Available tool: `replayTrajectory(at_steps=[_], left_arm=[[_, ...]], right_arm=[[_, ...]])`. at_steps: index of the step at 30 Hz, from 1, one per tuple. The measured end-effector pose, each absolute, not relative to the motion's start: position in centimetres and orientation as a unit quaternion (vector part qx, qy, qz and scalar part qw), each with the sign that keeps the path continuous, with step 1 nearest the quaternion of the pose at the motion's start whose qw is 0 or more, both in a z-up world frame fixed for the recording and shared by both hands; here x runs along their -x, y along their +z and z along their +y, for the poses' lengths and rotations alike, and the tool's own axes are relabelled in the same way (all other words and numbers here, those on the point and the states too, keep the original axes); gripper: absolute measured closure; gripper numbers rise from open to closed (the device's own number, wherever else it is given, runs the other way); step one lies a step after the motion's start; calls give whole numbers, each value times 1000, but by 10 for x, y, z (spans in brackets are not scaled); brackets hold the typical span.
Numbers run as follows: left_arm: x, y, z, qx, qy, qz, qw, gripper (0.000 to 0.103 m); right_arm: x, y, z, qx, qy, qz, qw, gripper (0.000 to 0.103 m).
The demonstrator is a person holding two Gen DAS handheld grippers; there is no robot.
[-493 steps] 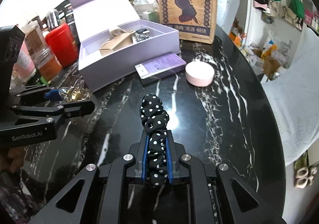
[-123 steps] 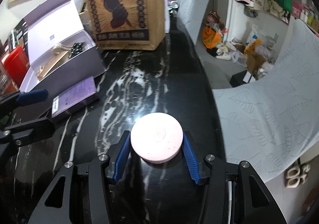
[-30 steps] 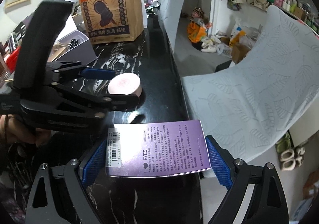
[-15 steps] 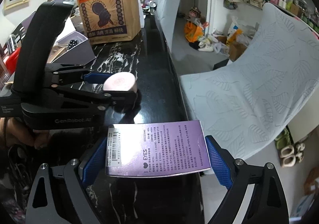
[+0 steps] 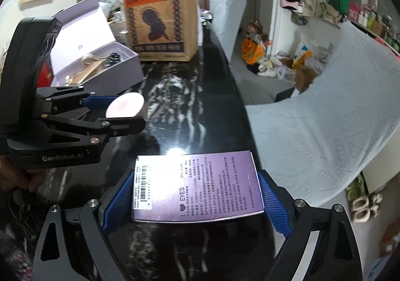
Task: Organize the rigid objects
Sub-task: 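Lift and carry the compact and purple card with both tools toward the lavender box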
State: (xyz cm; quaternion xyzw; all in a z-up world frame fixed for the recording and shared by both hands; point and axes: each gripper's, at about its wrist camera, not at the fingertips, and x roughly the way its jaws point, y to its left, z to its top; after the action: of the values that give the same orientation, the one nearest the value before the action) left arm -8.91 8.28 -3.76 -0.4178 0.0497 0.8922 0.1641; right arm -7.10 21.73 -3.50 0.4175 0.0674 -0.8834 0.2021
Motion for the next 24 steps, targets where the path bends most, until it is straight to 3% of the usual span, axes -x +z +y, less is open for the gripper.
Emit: replayTrajectory(at_steps=[24], left_arm=[[-1, -10, -40, 405, 913, -16, 41, 52]], right_arm=[[28, -16, 105, -390, -861, 100, 310, 9]])
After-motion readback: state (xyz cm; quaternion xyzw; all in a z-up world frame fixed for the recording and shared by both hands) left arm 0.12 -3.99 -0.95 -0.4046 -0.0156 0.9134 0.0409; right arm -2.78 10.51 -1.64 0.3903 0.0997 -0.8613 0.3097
